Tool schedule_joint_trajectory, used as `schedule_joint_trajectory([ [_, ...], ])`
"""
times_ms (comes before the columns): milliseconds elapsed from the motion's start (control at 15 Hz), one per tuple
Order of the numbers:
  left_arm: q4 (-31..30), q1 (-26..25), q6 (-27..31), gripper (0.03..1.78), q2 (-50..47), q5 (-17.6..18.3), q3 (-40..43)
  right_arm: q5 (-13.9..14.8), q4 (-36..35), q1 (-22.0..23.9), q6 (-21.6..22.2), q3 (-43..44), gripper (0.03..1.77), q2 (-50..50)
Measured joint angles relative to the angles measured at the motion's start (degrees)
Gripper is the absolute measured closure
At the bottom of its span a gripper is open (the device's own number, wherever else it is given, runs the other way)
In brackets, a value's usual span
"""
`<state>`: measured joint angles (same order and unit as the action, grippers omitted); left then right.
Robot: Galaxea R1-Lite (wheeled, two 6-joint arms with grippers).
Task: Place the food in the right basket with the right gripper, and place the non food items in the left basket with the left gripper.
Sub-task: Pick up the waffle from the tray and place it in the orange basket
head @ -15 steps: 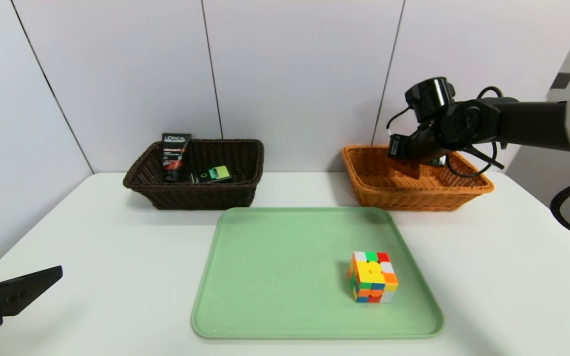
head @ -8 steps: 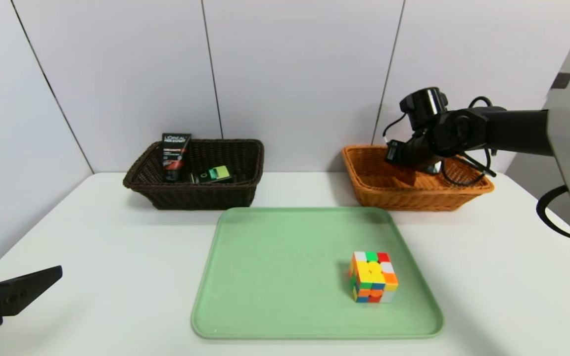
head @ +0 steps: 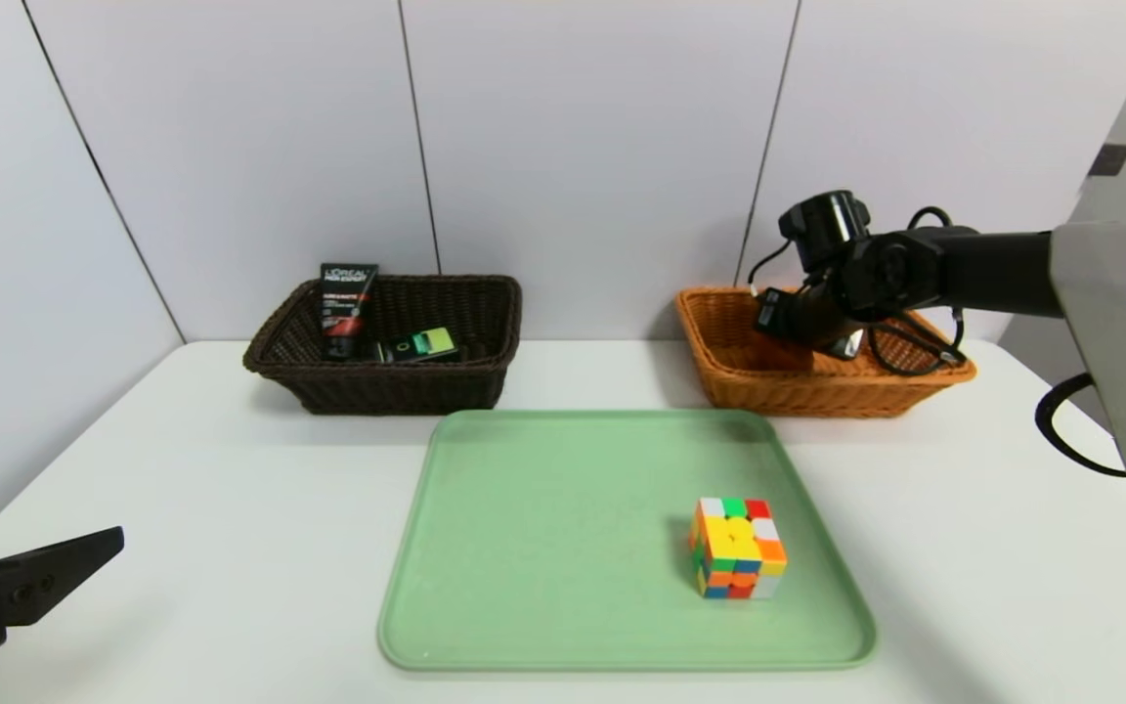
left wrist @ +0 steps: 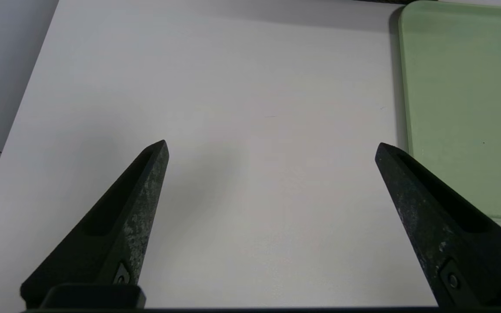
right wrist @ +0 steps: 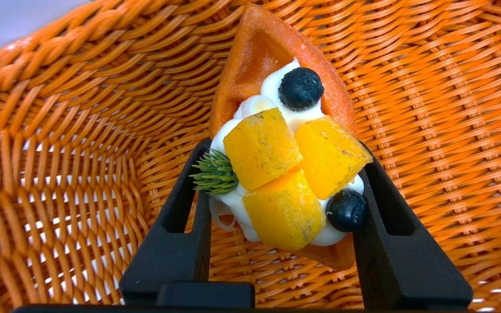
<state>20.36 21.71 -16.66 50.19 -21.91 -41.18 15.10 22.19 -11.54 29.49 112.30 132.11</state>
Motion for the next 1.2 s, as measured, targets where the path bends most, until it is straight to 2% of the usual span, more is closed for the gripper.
schedule_joint_trajectory([
  [333,0.00,0.00,-0.01,0.12,0.05,0.02,0.00,0.57,-1.29,-0.02,0.16,0.05,0.93,0.99],
  [733,-0.02,0.00,-0.06,0.12,0.26,0.30,0.04,0.90,-2.97,-0.05,-0.20,0.02,0.48,1.44],
  [1200,-1.10,0.00,0.07,0.12,0.46,0.39,0.00,1.21,-2.18,-0.27,-0.77,0.00,0.25,-0.57],
])
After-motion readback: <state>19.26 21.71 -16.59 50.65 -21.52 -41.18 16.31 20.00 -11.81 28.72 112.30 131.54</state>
